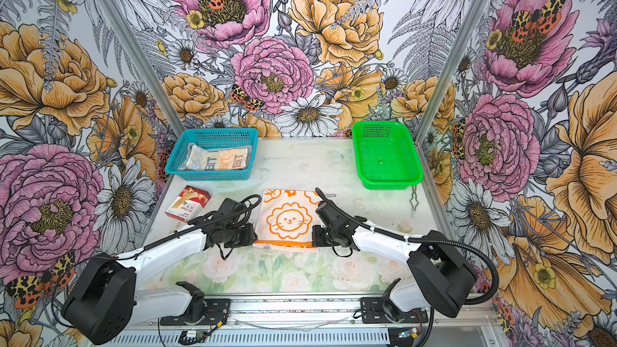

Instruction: Fold and stack the towels

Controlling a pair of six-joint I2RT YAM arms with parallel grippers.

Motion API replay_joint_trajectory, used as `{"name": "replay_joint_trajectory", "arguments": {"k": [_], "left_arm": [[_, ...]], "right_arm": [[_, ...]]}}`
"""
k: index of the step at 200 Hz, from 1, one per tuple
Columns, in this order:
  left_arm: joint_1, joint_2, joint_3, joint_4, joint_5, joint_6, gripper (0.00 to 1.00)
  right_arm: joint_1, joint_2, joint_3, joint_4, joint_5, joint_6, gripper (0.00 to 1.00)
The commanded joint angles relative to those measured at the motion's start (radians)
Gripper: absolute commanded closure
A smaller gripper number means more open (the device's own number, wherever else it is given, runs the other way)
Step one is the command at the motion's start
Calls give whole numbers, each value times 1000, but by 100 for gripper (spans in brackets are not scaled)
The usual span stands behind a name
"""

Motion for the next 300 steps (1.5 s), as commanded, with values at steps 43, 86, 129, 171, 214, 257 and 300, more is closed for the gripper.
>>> {"name": "replay_joint_trajectory", "arguments": {"k": [43,86,129,171,214,257,300], "left_arm": [[-20,62,-7,93,28,-11,80],[-18,38,-10,96,41,-19,100],[-7,-38,4,38,25,-18,100],[-7,-81,-4,-20,12,-27,100],[-3,-123,0,-48,5,-39,100],[-32,-115,-22,-52,0,-72,100],[-36,-180,-16,-79,-19,-92,100]], "right_arm": [[9,1,33,-3,-4,-8,100],[8,1,35,-3,-4,-7,100],[12,-43,33,-32,6,8,100],[35,-140,-7,-62,35,59,100],[88,-128,-38,-62,36,89,100],[122,-135,-77,-62,71,127,100],[125,-194,-80,-68,101,133,100]]}}
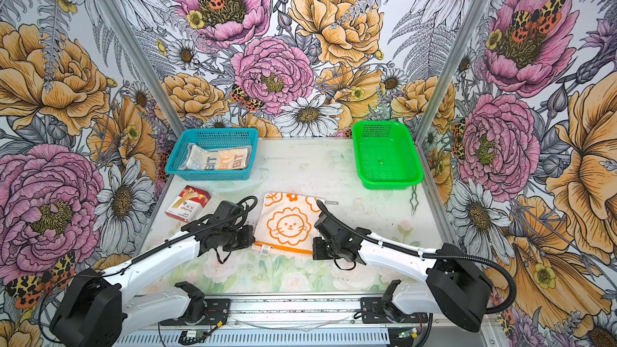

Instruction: Fold and stack the towels

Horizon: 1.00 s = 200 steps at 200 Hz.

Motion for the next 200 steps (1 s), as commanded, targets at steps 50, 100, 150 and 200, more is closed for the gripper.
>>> {"name": "replay_joint_trajectory", "arguments": {"k": [50,100,150,200], "left_arm": [[-21,-80,-6,-54,-21,-53,100],[-49,-29,-33,-46,-57,-84,100],[-54,-20,-57,-36,-48,-101,100],[-67,-34,-95,2,-30,-120,58]], "right_arm": [[20,-55,-8,-11,32,34,100],[33,-9,-38,-9,30,40,100],[46,-30,-85,-11,30,59,98],[47,-110,-150,-10,56,86,79]]}}
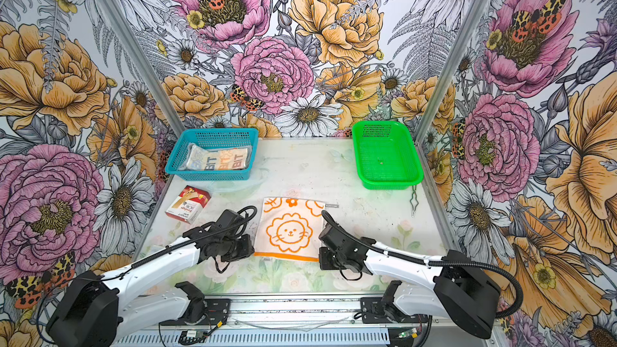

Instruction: Fold and stack the towels

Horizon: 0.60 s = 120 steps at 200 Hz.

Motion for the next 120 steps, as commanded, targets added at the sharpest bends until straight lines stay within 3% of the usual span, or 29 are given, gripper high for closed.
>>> {"name": "replay_joint_trajectory", "arguments": {"k": [1,50,120], "left_arm": [[-5,-15,-19,35,-4,-7,58],[16,-1,-64,168,68,-27,55],[35,67,-64,206,125,-10,58]], "right_arm": [[5,-32,-16,-9,32,16,79],[8,27,43,-5,35,-3,74],[25,33,56,26,72,23,70]]}}
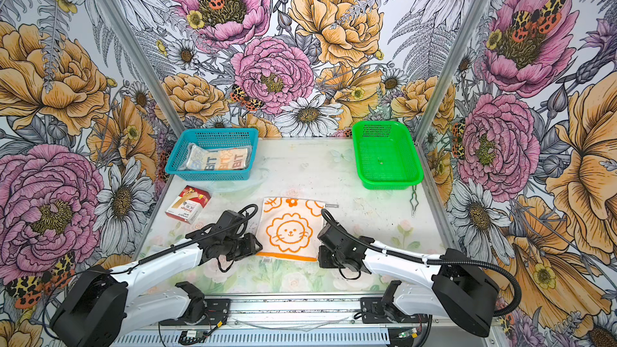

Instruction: Fold and stack the towels

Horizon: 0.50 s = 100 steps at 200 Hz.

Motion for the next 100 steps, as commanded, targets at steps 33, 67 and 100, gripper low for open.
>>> {"name": "replay_joint_trajectory", "arguments": {"k": [33,67,100], "left_arm": [[15,5,-21,-5,32,-1,62],[20,20,-27,-15,29,8,63],[17,33,-20,-14,32,15,63]], "right_arm": [[28,-68,-12,24,9,47,70],[31,-105,-29,24,28,60,70],[32,-1,15,33,21,38,64]]}}
